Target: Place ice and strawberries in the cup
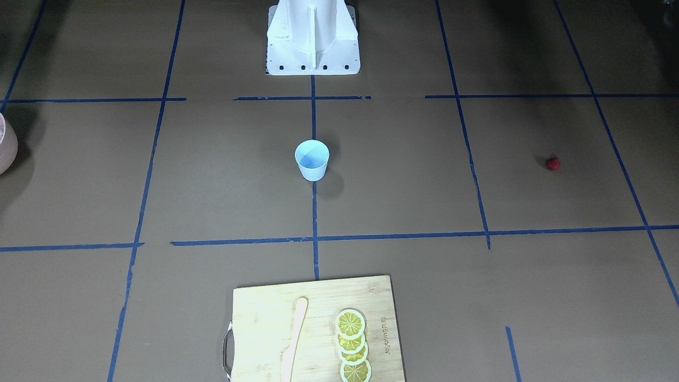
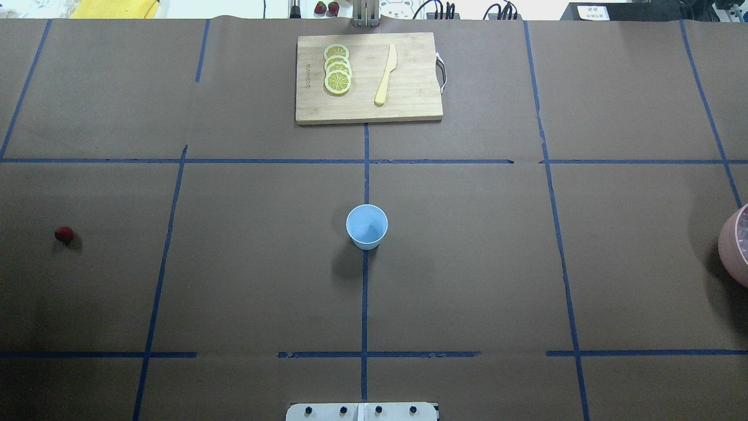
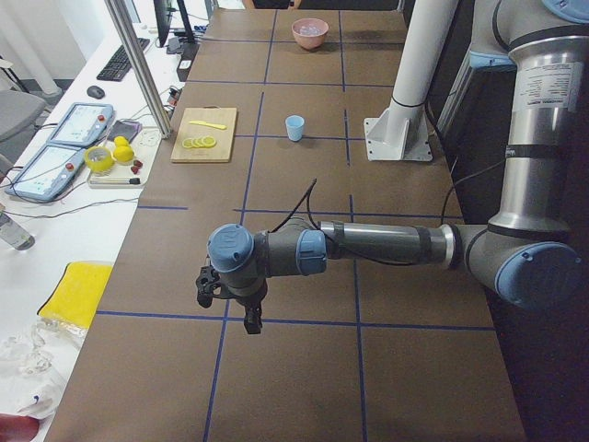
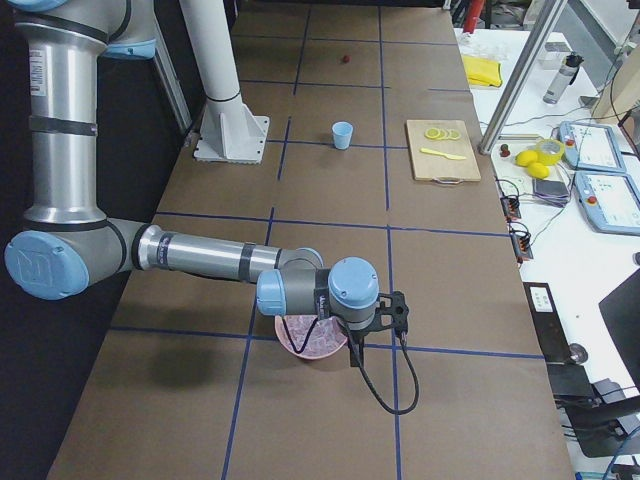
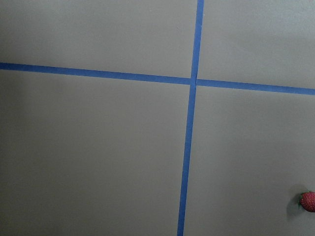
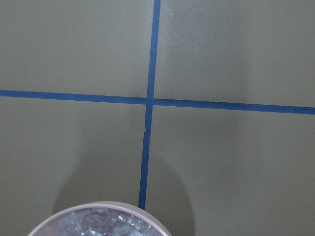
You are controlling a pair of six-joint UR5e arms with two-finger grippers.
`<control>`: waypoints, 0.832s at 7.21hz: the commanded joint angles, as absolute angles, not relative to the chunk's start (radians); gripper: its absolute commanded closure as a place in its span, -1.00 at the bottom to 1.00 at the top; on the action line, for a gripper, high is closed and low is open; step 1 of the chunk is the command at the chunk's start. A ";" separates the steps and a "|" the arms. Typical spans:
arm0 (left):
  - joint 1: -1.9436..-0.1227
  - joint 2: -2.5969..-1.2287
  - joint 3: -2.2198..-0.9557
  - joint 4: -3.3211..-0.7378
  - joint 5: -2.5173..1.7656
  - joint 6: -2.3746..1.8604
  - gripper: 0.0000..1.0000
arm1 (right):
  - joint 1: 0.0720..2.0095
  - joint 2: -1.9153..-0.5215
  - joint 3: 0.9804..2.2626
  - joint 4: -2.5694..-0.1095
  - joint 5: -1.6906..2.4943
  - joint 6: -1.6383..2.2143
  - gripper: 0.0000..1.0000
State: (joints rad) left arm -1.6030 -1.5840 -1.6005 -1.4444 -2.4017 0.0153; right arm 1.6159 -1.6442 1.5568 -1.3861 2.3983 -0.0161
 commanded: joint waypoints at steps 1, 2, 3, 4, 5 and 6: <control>-1.603 -1.582 -1.630 -1.440 -2.401 0.015 -1.00 | 1.615 -1.631 1.571 -1.382 2.405 -0.012 -0.99; -1.605 -1.572 -1.652 -1.440 -2.401 0.015 -1.00 | 1.615 -1.629 1.594 -1.390 2.410 -0.009 -0.99; -1.609 -1.568 -1.670 -1.439 -2.401 0.014 -1.00 | 1.612 -1.640 1.580 -1.385 2.417 -0.012 -0.99; -1.609 -1.565 -1.671 -1.439 -2.401 0.015 -1.00 | 1.612 -1.646 1.582 -1.344 2.424 -0.014 -0.99; -1.609 -1.565 -1.671 -1.439 -2.401 0.014 -1.00 | 1.612 -1.666 1.582 -1.266 2.424 -0.017 -0.99; -1.609 -1.563 -1.672 -1.439 -2.402 0.015 -1.00 | 1.611 -1.692 1.583 -1.215 2.425 -0.014 -0.99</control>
